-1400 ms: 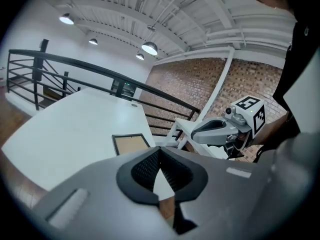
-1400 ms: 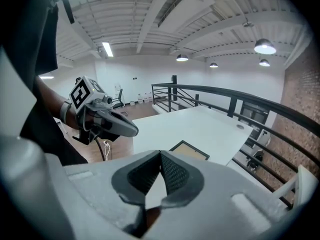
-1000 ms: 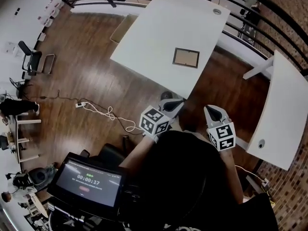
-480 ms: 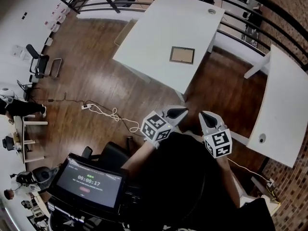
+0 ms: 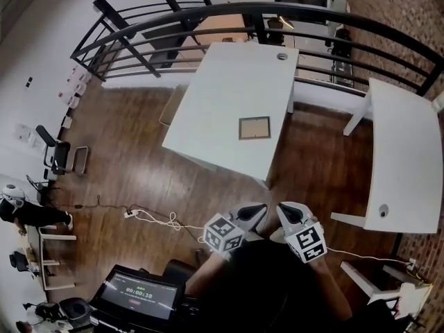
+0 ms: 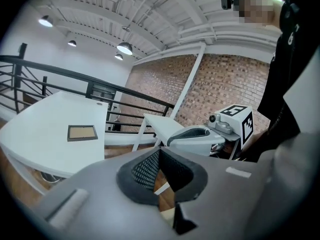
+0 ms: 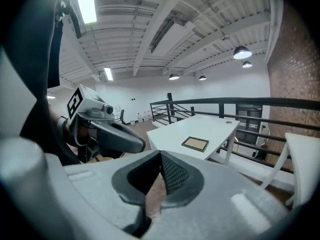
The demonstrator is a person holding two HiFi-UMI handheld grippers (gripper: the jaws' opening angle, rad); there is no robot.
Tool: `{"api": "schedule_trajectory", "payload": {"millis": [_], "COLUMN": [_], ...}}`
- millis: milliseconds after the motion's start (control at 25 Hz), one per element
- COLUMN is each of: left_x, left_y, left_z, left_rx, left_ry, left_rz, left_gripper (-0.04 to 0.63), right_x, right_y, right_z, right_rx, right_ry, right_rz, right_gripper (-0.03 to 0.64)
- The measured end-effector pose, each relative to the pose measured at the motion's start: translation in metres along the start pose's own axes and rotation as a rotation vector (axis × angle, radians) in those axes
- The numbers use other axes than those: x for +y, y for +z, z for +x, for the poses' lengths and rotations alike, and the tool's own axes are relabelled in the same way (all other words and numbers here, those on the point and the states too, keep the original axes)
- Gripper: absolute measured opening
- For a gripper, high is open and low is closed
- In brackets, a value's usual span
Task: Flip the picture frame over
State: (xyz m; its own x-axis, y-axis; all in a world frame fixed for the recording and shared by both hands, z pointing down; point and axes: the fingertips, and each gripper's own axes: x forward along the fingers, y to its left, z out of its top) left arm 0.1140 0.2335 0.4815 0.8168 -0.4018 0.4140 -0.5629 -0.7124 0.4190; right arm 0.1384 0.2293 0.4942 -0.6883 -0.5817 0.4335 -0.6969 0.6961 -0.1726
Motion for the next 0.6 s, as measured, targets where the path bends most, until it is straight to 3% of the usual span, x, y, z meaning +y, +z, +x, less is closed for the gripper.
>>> {"api": "schedule_trajectory", "payload": {"millis": [600], "left_x": [-0.005], "left_y": [-0.017], "left_z": [-0.114], "left_rx": [-0.137], "left_ry": [-0.090], "left_rz": [-0.037], "left_gripper": [0.014], "right_x": [0.107], "right_y": [0.021], "right_z": [0.024], "right_rx": [0.033], "right_ry": [-0.027], "right_rz": [-0.083], "right_gripper": [-0.008]}}
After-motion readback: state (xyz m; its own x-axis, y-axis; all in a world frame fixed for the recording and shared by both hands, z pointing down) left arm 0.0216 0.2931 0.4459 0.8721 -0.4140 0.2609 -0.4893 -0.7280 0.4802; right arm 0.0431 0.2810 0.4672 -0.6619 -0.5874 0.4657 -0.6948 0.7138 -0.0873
